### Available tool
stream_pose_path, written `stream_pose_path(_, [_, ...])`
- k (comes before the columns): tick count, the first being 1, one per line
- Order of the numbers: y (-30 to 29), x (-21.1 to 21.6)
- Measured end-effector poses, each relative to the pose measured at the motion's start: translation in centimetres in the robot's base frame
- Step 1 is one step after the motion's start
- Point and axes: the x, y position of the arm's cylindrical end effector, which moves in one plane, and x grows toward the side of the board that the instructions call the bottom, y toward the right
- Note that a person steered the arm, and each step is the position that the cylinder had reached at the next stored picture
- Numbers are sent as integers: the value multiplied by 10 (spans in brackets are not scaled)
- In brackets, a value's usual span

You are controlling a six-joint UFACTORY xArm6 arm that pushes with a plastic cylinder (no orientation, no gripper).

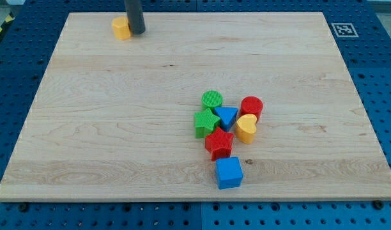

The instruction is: Nudge the yellow hexagon upwards slightly

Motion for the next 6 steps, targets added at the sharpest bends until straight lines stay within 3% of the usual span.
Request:
stream_pose_path(2, [-31,15])
stream_pose_path(3, [-33,50])
stream_pose_path(4, [-69,48])
stream_pose_path(6, [-75,26])
